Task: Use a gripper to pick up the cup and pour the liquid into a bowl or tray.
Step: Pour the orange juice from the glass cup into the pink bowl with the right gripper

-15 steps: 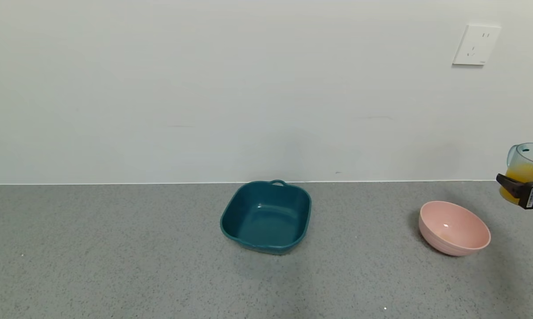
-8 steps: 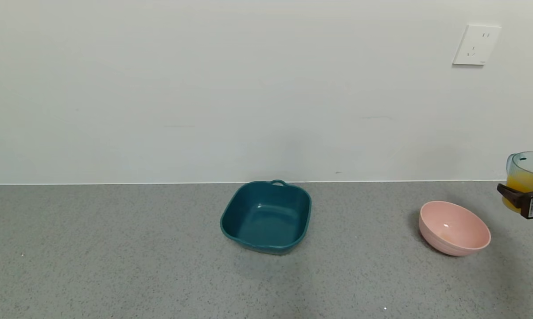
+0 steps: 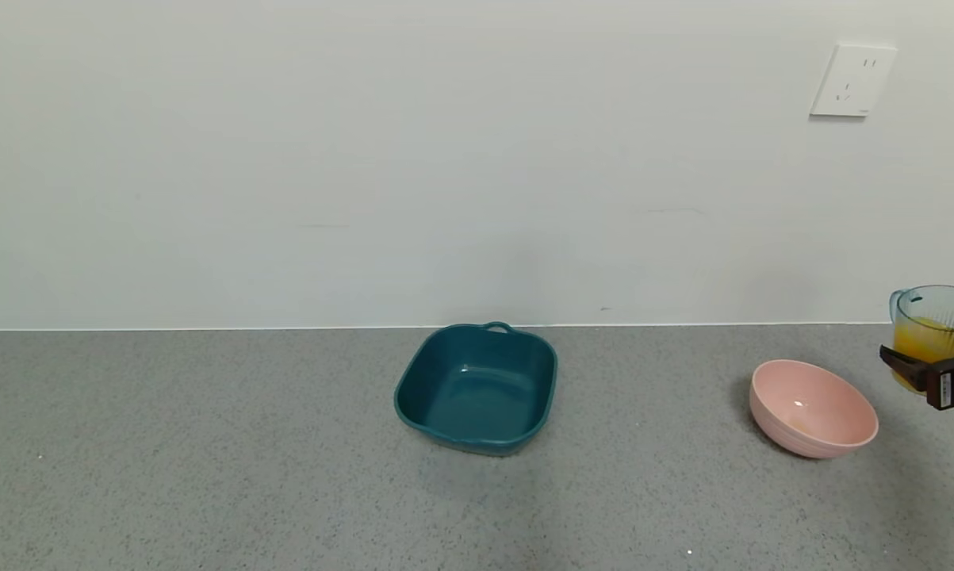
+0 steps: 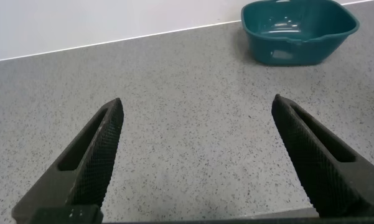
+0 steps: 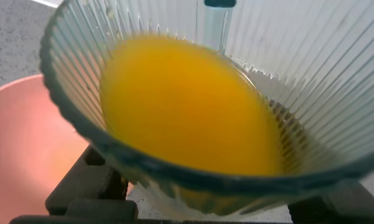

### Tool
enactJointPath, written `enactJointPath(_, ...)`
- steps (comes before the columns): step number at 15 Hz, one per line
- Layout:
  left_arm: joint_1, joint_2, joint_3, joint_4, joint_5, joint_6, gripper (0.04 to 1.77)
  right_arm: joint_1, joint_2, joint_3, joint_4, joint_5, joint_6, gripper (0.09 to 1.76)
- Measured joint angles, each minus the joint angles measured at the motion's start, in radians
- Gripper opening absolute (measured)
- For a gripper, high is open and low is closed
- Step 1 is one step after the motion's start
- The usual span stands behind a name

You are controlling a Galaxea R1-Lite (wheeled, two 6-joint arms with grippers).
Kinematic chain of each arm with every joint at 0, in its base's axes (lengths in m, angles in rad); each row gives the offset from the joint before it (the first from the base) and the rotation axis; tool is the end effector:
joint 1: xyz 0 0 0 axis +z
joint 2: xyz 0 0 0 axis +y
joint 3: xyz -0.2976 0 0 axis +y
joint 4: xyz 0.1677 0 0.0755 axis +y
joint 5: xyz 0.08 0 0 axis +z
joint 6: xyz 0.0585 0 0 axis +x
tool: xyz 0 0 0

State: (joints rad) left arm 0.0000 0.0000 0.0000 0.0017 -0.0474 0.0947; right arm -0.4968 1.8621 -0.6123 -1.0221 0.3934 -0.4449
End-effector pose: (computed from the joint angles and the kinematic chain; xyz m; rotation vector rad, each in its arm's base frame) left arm 0.0085 -0.0028 0.0753 0.0946 -0.0005 -0.0474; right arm 0.3101 -0.1426 0.1195 -0.3449 0.2243 -0.0553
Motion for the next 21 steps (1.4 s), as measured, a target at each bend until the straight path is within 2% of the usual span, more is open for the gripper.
enactJointPath(7, 0.000, 0.000, 0.000, 0.000, 0.001, 0.000, 1.72, -0.005, 0.021, -0.006, 0.000, -0.005, -0.131, 1.36)
enactJointPath(14, 0.000, 0.000, 0.000, 0.000, 0.000, 0.000, 1.72, -0.005, 0.040, -0.012, -0.004, -0.005, -0.193, 1.36)
enactJointPath(21, 0.000, 0.000, 0.000, 0.000, 0.000, 0.000, 1.72, 0.003, 0.101, 0.003, -0.147, -0.009, -0.262, 1.36)
